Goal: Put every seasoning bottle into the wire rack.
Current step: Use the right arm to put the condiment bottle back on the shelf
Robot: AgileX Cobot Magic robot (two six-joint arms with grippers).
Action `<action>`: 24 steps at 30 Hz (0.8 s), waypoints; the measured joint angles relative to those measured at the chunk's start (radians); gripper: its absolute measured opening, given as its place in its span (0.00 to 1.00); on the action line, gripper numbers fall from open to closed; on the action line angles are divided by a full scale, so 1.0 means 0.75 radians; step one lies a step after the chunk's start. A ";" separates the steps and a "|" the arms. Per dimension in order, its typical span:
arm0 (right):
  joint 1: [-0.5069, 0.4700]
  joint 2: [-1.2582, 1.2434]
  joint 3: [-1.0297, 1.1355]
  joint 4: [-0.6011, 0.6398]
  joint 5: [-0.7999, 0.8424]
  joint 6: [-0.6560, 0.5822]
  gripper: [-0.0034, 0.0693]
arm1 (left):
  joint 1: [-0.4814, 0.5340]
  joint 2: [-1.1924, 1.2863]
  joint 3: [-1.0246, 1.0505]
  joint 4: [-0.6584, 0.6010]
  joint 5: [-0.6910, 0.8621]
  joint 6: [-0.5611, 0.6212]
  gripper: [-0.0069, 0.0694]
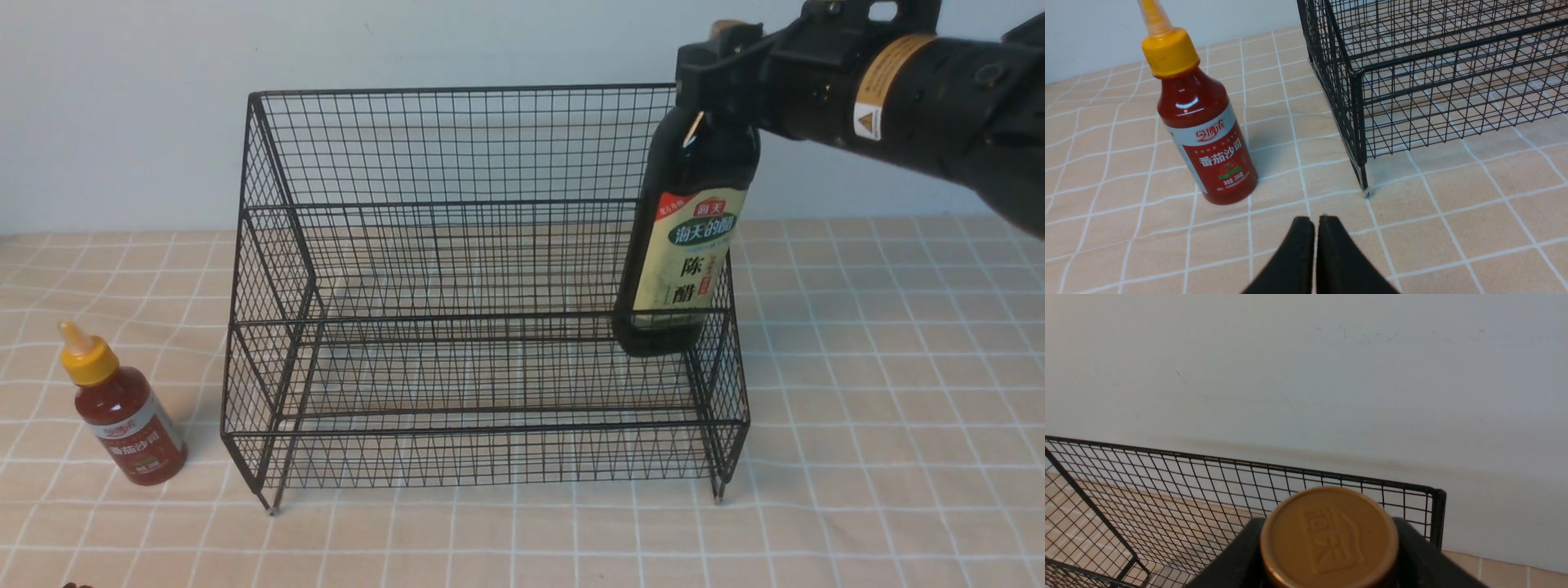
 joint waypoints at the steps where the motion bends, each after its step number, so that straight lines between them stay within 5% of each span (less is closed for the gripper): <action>1: 0.001 0.004 0.000 -0.006 0.003 0.000 0.50 | 0.000 0.000 0.000 0.000 0.000 0.000 0.08; 24: 0.079 0.091 -0.013 -0.103 0.095 -0.016 0.52 | 0.000 0.000 0.000 0.000 0.000 0.000 0.08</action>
